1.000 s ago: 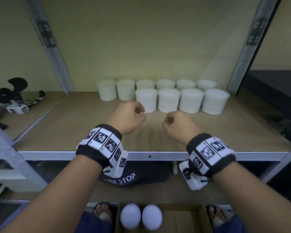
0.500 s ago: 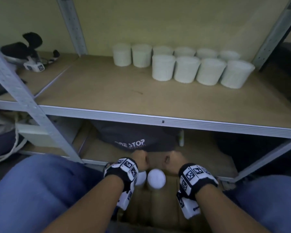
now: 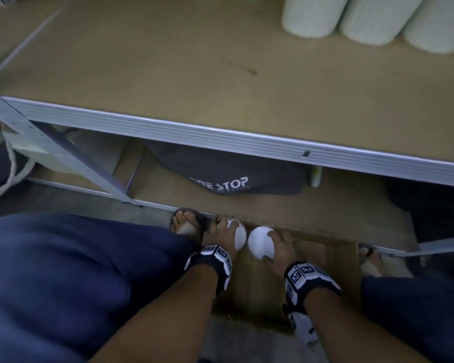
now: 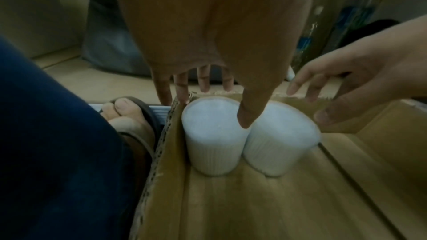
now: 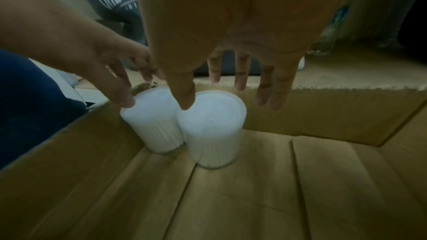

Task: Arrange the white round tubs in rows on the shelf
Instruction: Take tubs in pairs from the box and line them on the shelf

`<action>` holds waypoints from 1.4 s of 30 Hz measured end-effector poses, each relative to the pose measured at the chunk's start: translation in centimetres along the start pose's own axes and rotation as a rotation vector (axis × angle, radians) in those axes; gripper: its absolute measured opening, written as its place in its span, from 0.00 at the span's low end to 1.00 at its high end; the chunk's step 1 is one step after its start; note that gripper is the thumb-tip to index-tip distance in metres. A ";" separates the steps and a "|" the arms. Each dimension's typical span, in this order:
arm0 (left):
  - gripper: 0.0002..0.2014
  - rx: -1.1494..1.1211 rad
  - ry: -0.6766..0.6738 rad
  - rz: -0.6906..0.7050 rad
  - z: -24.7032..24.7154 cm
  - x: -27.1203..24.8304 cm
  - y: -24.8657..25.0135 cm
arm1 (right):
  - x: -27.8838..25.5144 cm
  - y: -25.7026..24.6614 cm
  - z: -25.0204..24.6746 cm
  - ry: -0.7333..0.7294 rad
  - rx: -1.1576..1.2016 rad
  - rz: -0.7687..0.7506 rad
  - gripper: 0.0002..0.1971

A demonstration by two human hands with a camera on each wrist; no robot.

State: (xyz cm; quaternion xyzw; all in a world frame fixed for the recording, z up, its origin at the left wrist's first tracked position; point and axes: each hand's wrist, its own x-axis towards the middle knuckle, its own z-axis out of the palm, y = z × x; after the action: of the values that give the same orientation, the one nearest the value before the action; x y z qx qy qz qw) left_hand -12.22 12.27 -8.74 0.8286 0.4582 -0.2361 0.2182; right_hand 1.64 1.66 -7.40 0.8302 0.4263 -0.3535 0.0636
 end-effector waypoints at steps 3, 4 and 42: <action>0.33 0.066 0.117 0.027 1.1 0.9 0.0 | 1.4 -0.7 0.7 0.004 -0.005 -0.011 0.40; 0.33 0.091 0.140 0.045 1.3 1.2 0.0 | 1.7 -0.9 1.0 0.005 0.023 -0.007 0.41; 0.43 0.005 0.126 0.154 -19.4 -14.6 2.2 | -15.6 -7.3 -16.6 0.213 -0.046 -0.141 0.39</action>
State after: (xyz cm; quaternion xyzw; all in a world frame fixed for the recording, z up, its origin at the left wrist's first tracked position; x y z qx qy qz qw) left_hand -13.48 12.86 15.59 0.8751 0.4056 -0.1672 0.2044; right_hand -1.04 2.63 16.31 0.8295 0.4959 -0.2568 0.0120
